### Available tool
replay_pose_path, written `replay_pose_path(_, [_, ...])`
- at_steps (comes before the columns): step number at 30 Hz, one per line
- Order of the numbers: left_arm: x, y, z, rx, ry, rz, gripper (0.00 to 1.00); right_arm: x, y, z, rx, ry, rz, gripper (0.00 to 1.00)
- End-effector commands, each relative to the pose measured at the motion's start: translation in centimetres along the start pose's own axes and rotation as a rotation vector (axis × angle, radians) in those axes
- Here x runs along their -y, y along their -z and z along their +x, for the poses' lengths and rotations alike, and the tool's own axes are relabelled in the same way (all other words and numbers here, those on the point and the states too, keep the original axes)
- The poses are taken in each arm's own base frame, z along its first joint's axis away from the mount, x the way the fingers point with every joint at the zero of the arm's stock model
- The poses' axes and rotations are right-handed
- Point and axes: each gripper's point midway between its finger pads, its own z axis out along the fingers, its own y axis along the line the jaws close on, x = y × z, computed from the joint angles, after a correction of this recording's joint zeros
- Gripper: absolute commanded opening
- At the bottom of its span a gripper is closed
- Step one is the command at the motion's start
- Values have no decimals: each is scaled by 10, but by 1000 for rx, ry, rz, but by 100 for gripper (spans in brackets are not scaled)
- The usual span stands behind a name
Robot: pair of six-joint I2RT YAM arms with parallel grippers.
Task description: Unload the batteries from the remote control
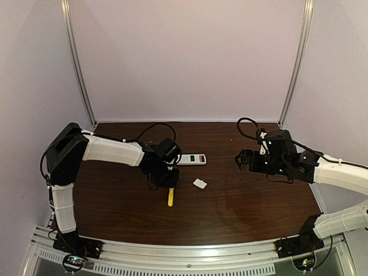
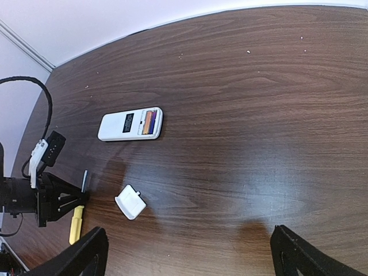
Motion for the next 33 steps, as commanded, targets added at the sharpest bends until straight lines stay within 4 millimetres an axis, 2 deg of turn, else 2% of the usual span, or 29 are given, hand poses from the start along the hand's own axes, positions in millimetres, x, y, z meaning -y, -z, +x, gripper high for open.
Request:
replay_pose_path(1, [-1,-7,0,-2,7,-23,16,-1,4,-6,8,3,-2,100])
replay_pose_path(7, [-1,-8,0,5,8,-22,1,2,7,-2,11,-5,-2,100])
replay_pose_path(11, [3,-4,-4,25,8,-3,0,5,8,0,15,-5,1,100])
replay_pose_path(18, [14,26,-21,120,-14,59,0,0,11,-4,49,-9,-42,100])
replay_pose_path(26, [18,71,-35,265,-12,141,0,-30,21,-7,107,-22,-250,100])
replay_pose_path(33, [18,115,-43,407,33,266,0,-69,32,-4,162,10,-449,99])
